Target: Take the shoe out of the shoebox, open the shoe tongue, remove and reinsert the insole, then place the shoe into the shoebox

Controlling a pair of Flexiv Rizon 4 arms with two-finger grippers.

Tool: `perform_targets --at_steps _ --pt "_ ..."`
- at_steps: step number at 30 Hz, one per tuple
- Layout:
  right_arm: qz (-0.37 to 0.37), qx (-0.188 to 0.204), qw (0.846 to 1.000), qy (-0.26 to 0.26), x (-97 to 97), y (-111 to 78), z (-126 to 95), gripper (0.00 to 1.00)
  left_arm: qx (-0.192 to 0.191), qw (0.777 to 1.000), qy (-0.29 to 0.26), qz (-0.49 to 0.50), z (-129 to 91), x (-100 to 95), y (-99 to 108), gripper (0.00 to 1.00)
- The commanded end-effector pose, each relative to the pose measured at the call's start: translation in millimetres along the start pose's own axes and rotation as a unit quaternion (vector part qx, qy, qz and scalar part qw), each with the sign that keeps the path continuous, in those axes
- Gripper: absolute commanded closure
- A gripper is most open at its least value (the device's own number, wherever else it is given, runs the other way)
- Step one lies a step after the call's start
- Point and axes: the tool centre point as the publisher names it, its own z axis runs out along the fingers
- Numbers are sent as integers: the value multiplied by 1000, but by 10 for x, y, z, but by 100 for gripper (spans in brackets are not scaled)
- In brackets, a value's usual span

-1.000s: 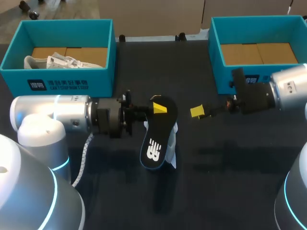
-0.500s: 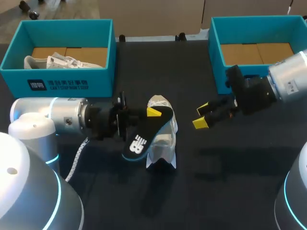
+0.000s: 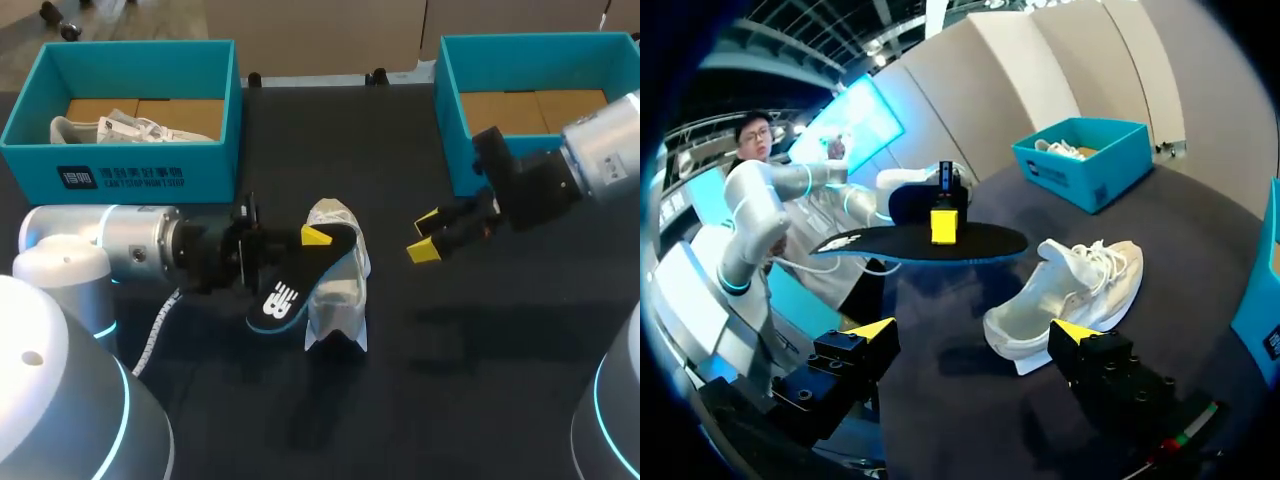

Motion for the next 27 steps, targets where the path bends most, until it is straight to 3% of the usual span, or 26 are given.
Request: perform_targets --at_steps 1,4,9,12,27 --pt "1 1 1000 -1 10 -3 4 0 -1 1000 -1 0 3 8 -6 100" --pt "-75 2 997 -27 -110 -78 8 0 -1 1000 -1 0 3 8 -6 100" --pt "-125 0 991 -49 -225 -156 -2 0 -1 1000 -1 0 3 8 -6 100" --pt "-154 18 985 -74 -264 -144 17 0 -1 1000 -1 0 3 8 -6 100" --pt "-164 25 983 -84 -284 -141 31 0 -1 1000 -1 0 3 8 -6 100"
